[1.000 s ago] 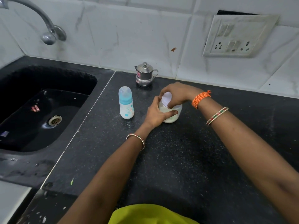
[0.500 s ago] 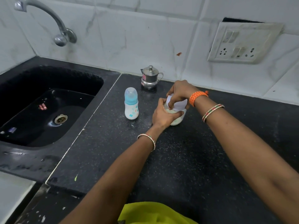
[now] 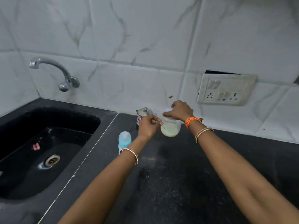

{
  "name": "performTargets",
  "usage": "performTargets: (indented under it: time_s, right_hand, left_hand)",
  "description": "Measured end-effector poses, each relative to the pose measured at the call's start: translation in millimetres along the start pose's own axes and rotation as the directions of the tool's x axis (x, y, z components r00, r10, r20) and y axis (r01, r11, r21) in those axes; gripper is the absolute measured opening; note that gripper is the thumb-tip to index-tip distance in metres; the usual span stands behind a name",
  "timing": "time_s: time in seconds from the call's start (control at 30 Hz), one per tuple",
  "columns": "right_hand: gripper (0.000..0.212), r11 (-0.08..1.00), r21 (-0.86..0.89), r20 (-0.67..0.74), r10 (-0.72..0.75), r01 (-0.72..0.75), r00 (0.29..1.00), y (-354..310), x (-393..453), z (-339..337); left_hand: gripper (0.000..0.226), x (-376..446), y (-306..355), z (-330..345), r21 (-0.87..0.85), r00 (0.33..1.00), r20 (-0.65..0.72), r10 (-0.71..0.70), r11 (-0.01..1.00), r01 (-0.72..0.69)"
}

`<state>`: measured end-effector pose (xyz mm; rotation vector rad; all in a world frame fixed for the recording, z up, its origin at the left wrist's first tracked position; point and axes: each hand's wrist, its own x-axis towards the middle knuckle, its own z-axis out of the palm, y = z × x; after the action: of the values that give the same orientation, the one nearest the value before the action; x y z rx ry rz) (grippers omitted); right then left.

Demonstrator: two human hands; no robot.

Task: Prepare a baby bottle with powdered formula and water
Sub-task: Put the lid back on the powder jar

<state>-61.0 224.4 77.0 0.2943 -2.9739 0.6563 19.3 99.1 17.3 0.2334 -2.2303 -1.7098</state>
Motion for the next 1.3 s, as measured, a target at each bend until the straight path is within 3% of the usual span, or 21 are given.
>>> performTargets:
  time_s: [0.27,0.5,0.6,0.77,0.9,1.0,1.1,1.13,1.2,1.3]
  right_hand:
    - [0.064,0.997,0.002,-0.134,0.079,-0.079,0.988,23.9,53.7,56.9]
    - [0.063,0.991,0.098,0.012,0.093,-0.094,0.996,37.4,60.4,81.3]
    - [0.065,0.948,0.278,0.006,0.163,-0.158,0.987,36.8,60.1,68.3]
    - [0.038,0.892,0.440,-0.136,0.180,-0.103,0.974,23.8,22.4,45.6]
    - [0.022,0.808,0.589,-0.089,0.078,-0.011,0.993,-2.7,-35.9,61.6]
    - [0.041,0.744,0.668,0.027,-0.027,0.002,0.999,-25.4,-85.8,103.6]
    - [0.087,0.764,0.646,0.228,-0.189,-0.003,0.955,-40.1,-120.0,152.2]
    - [0.091,0.768,0.640,0.263,-0.228,0.007,0.937,-43.6,-125.5,164.1]
    - [0.076,0.748,0.663,0.244,-0.254,0.030,0.936,-51.4,-130.5,174.9]
    - [0.055,0.738,0.675,0.139,-0.147,0.015,0.979,-56.4,-133.9,171.5]
  left_hand:
    - [0.008,56.3,1.9,-9.4,0.000,0.998,-0.024,-0.055,0.999,0.055]
    - [0.019,63.4,1.2,-23.6,-0.136,0.986,-0.025,-0.163,0.978,0.158]
    - [0.019,57.6,2.1,-51.0,-0.154,0.987,-0.057,-0.148,0.978,0.138]
    - [0.023,22.9,-24.0,-100.1,-0.155,0.971,-0.165,-0.174,0.977,0.148]
    - [0.023,-16.0,-63.8,-117.9,-0.186,0.925,-0.259,-0.278,0.954,0.234]
    - [0.023,-41.4,-87.3,-121.6,-0.187,0.930,-0.146,-0.337,0.933,0.309]
    - [0.053,-62.1,-101.8,-121.1,-0.178,0.924,0.082,-0.374,0.907,0.382]
    - [0.060,-67.2,-105.2,-121.1,-0.200,0.917,0.126,-0.379,0.896,0.397]
    - [0.072,-73.3,-107.4,-121.0,-0.251,0.918,0.163,-0.362,0.884,0.394]
    - [0.072,-76.6,-102.6,-121.4,-0.210,0.930,0.101,-0.353,0.906,0.367]
